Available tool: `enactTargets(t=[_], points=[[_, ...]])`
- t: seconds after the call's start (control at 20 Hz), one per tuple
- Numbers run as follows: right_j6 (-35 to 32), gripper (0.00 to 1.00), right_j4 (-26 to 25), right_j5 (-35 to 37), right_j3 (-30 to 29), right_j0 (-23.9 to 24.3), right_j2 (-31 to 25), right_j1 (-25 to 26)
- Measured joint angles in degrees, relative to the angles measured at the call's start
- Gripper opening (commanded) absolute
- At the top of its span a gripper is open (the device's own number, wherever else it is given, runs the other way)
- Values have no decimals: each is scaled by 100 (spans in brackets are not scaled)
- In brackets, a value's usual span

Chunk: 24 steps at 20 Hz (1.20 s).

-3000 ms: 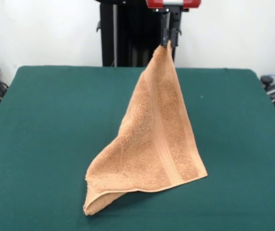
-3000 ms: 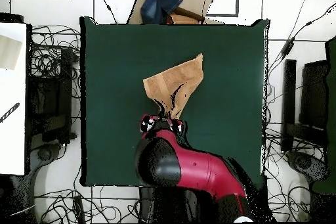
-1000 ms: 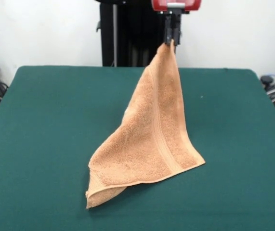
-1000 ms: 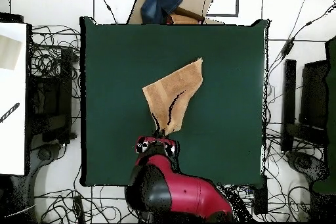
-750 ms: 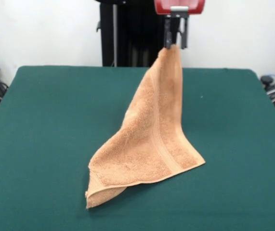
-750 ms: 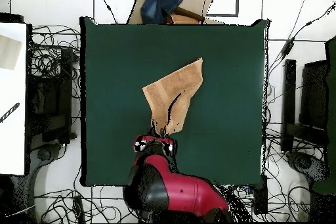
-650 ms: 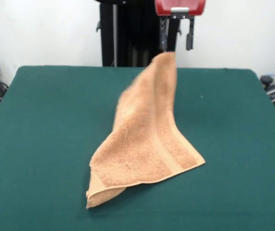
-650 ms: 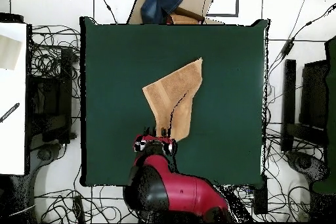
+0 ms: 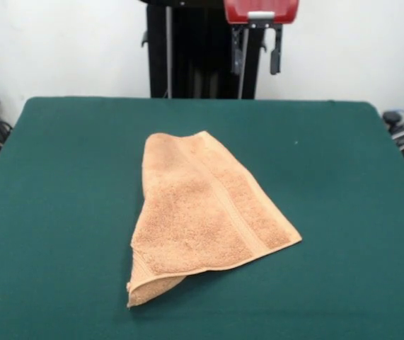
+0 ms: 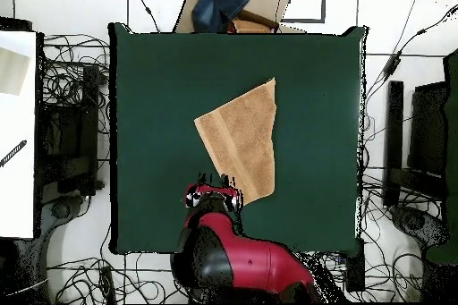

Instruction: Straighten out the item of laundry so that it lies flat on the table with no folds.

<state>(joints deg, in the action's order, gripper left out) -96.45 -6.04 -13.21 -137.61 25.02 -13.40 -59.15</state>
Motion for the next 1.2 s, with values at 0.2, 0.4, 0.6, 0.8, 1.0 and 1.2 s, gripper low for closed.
enactTargets(t=[0.2, 0.4, 0.6, 0.8, 1.0, 1.2], points=[[0, 100, -2, 1, -3, 21, -22, -8], [0, 100, 178, 492, 121, -66, -88, -225], [0, 100, 369, 1514, 550, -547, 98, -416], [0, 100, 377, 3471, 1565, -1461, 476, -537], [-5, 100, 430, 4513, 2229, -1817, 582, -522], [-5, 100, 538, 4815, 2739, -1904, 617, -431]])
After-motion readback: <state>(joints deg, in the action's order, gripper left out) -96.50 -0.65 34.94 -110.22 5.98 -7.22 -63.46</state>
